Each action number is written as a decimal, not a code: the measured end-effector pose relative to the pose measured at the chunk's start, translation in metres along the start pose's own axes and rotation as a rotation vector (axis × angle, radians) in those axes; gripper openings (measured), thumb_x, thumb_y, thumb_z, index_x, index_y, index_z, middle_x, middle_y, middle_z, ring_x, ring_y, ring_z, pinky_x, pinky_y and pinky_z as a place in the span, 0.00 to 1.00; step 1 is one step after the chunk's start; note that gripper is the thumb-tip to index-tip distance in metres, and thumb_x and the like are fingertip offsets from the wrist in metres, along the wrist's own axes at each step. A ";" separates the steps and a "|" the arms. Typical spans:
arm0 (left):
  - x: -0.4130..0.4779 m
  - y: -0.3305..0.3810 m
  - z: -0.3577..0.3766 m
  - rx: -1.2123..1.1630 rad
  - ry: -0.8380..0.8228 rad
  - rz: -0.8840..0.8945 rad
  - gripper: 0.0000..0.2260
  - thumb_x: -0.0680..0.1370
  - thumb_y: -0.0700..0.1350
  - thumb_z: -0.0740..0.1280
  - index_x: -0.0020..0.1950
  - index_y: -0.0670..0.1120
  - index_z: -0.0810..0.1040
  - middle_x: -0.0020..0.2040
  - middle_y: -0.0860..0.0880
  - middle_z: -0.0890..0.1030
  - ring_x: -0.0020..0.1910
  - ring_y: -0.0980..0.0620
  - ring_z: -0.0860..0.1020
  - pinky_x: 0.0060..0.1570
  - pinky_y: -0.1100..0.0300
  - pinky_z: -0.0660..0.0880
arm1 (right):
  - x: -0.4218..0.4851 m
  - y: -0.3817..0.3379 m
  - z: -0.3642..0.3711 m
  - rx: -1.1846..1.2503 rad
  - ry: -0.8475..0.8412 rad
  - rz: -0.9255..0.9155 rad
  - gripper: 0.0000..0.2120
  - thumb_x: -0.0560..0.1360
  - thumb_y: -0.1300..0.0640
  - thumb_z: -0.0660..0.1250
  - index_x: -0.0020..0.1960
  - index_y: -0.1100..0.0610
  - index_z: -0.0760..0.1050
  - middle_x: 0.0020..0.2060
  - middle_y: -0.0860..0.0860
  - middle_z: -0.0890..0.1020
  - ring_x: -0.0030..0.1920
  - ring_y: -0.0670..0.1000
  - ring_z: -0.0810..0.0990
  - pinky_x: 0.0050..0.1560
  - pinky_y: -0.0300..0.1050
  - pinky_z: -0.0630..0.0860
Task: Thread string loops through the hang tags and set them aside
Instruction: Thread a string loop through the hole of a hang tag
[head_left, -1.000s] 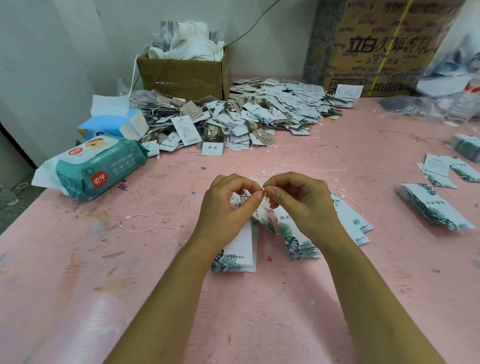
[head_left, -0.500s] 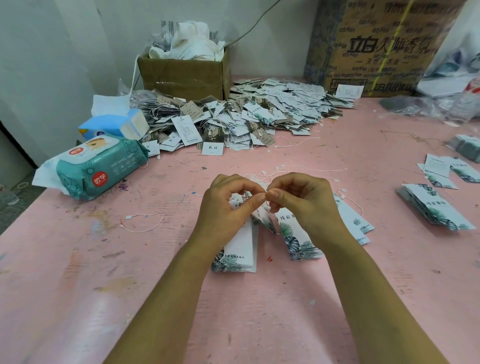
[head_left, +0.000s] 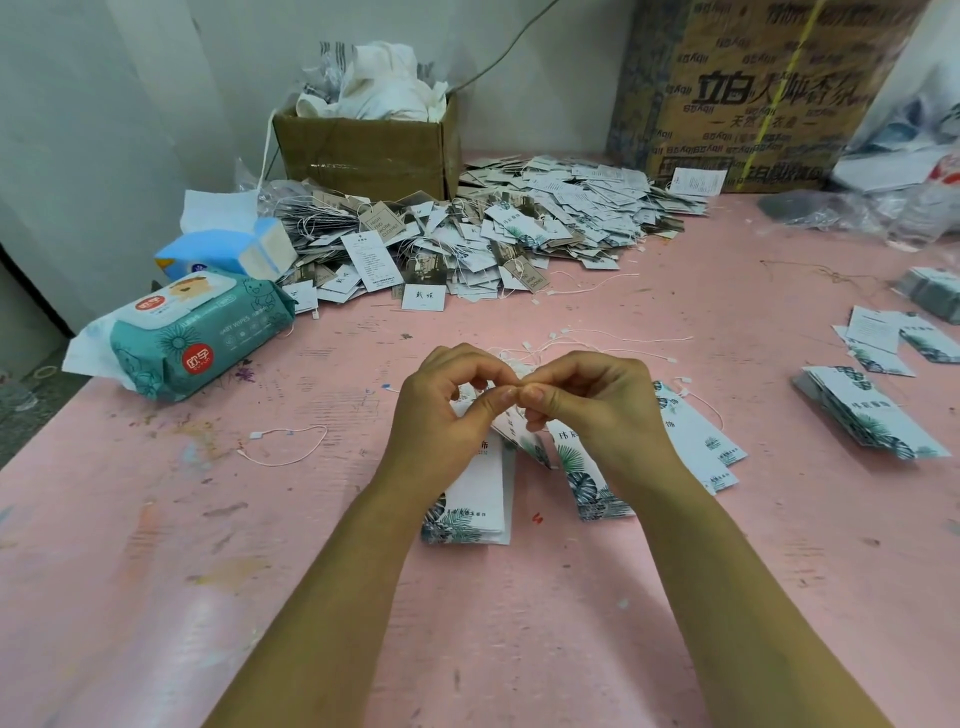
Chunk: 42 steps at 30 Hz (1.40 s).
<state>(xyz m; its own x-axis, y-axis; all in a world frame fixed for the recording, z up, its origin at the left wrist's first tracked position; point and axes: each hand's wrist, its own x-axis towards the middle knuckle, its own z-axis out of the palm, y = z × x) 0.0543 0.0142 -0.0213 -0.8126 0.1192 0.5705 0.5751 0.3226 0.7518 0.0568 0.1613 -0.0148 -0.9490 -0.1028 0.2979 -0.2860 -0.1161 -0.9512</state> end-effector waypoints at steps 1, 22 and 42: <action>0.000 0.000 0.000 -0.002 -0.002 -0.001 0.04 0.70 0.40 0.70 0.39 0.49 0.77 0.38 0.58 0.76 0.39 0.65 0.70 0.40 0.73 0.63 | 0.000 0.000 0.000 -0.001 -0.002 0.000 0.05 0.61 0.62 0.72 0.36 0.61 0.80 0.25 0.51 0.80 0.27 0.49 0.77 0.32 0.40 0.77; 0.003 0.003 0.002 -0.743 0.084 -0.257 0.01 0.75 0.41 0.64 0.44 0.44 0.74 0.35 0.55 0.77 0.36 0.59 0.75 0.42 0.62 0.75 | 0.001 0.010 -0.010 -0.696 -0.312 0.060 0.31 0.78 0.60 0.61 0.61 0.27 0.52 0.62 0.45 0.69 0.68 0.52 0.60 0.70 0.51 0.54; 0.001 -0.003 0.001 -0.268 0.023 -0.268 0.06 0.78 0.41 0.63 0.43 0.50 0.77 0.36 0.59 0.78 0.38 0.63 0.74 0.43 0.70 0.71 | 0.008 0.008 -0.008 -0.067 0.050 -0.088 0.10 0.73 0.70 0.65 0.42 0.56 0.72 0.35 0.48 0.78 0.37 0.42 0.75 0.39 0.34 0.75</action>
<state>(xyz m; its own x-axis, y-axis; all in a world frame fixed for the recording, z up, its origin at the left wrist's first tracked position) 0.0512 0.0139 -0.0230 -0.9370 0.0422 0.3467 0.3491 0.0821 0.9335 0.0461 0.1674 -0.0206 -0.9249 -0.0456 0.3776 -0.3750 -0.0559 -0.9253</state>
